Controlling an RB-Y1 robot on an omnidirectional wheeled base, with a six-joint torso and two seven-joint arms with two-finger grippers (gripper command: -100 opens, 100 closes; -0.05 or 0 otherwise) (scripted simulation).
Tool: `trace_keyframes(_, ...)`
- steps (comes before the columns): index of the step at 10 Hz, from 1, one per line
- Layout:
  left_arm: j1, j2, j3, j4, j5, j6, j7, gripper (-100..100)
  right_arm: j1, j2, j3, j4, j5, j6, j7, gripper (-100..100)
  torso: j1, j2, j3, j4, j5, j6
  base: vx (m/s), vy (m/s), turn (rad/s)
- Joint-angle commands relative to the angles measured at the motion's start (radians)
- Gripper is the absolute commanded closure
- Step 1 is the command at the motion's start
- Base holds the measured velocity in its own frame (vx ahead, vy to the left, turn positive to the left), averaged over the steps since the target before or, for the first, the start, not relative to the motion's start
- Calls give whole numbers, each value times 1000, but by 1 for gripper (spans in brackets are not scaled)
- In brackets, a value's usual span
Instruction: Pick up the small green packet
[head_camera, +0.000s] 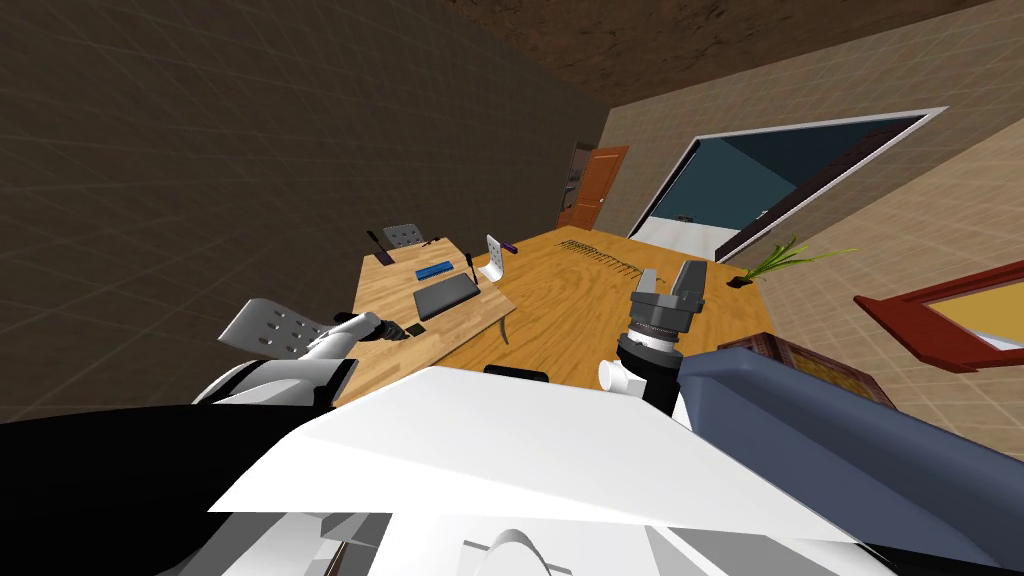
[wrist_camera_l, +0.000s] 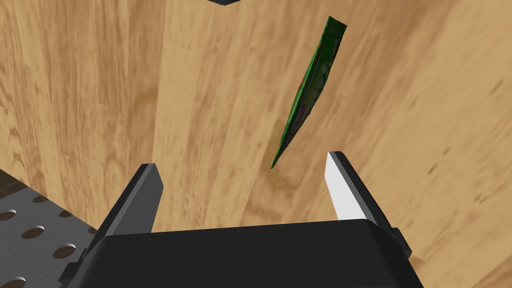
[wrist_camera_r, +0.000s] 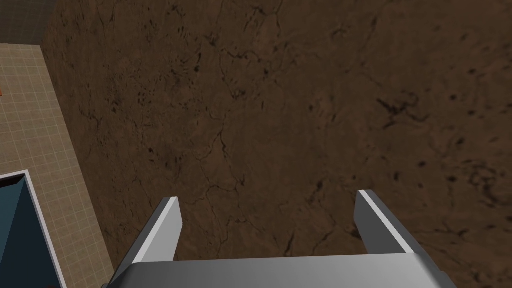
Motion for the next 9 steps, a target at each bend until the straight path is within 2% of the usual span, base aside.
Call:
trace_keyframes(1, 0, 24, 0, -6, -2, 50, -19, -100, 0, 0, 0, 0, 0, 0, 0, 0, 0, 0, 0, 0, 0, 0, 23, 3, -64)
trace_keyframes(2, 0, 24, 0, -6, -2, 78, -19, -100, 0, 0, 0, 0, 0, 0, 0, 0, 0, -1, 0, 0, 0, 0, 23, 4, -36)
trace_keyframes(3, -4, 42, 0, -1, -1, 112, -40, -100, 0, 0, 0, 0, 0, 0, 0, 0, 0, -1, 0, 0, 0, 0, 23, 0, -61)
trace_keyframes(4, -4, 42, 0, -1, -1, 134, -40, -100, 0, 0, 0, 0, 0, 0, 0, 0, 0, -1, 0, 0, 0, 0, 16, -1, -33)
trace_keyframes(5, -8, 59, -1, 4, -1, 166, -60, -100, 0, 0, 0, 0, 0, 0, 0, 0, 0, 0, 0, 0, 0, 0, 16, -4, -58)
trace_keyframes(6, -8, 59, -1, 4, -1, 186, -60, -100, 0, 0, 0, 0, 0, 0, 0, 0, 0, 0, 0, 0, 0, 0, 14, -2, -29)
trace_keyframes(9, -16, 89, -3, 12, 0, 264, -95, -100, 0, 0, 0, 0, 0, 0, 0, 0, 0, 0, 0, 0, 0, 0, 15, -2, -43)
